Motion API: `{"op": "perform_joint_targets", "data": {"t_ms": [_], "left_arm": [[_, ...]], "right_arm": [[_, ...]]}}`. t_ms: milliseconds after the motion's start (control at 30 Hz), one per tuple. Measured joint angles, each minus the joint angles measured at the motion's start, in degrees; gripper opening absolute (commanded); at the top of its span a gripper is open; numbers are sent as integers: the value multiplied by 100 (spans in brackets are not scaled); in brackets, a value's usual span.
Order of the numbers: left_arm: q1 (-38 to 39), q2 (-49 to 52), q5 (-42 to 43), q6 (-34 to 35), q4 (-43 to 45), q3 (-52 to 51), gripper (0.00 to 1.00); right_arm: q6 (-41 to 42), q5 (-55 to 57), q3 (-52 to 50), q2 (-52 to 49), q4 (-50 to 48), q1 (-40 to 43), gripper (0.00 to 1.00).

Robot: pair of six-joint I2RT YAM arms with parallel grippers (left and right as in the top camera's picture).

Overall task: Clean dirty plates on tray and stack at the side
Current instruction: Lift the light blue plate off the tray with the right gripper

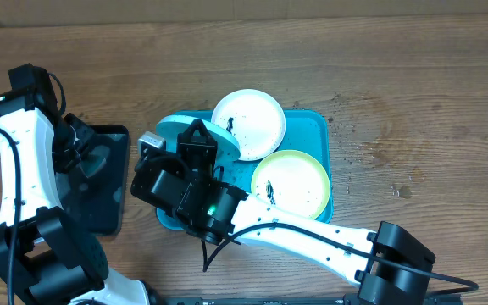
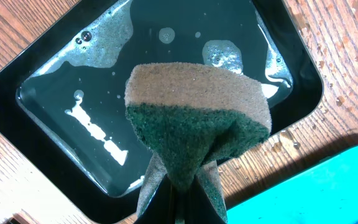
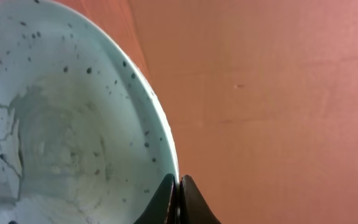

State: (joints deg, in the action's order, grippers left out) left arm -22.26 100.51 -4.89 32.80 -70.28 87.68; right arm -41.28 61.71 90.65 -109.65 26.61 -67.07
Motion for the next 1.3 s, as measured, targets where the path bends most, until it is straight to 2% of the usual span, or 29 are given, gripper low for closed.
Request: {"op": "perform_joint_targets", "data": {"t_ms": [267, 467, 733, 1100, 1300], "left_arm": [[0, 0, 0, -17, 0, 0, 4], [0, 0, 2, -22, 7, 0, 4], [0, 0, 0, -131, 111, 0, 4], [0, 0, 0, -146, 153, 0, 4], [0, 0, 2, -151, 155, 0, 4]], "right_arm": [[813, -393, 4, 0, 623, 0, 4], [1368, -739, 4, 0, 645, 20, 4], [2166, -1742, 7, 0, 951, 345, 4], [2500, -2116, 7, 0, 1056, 656, 4], [2481, -2780, 13, 4, 1294, 664, 4]]}}
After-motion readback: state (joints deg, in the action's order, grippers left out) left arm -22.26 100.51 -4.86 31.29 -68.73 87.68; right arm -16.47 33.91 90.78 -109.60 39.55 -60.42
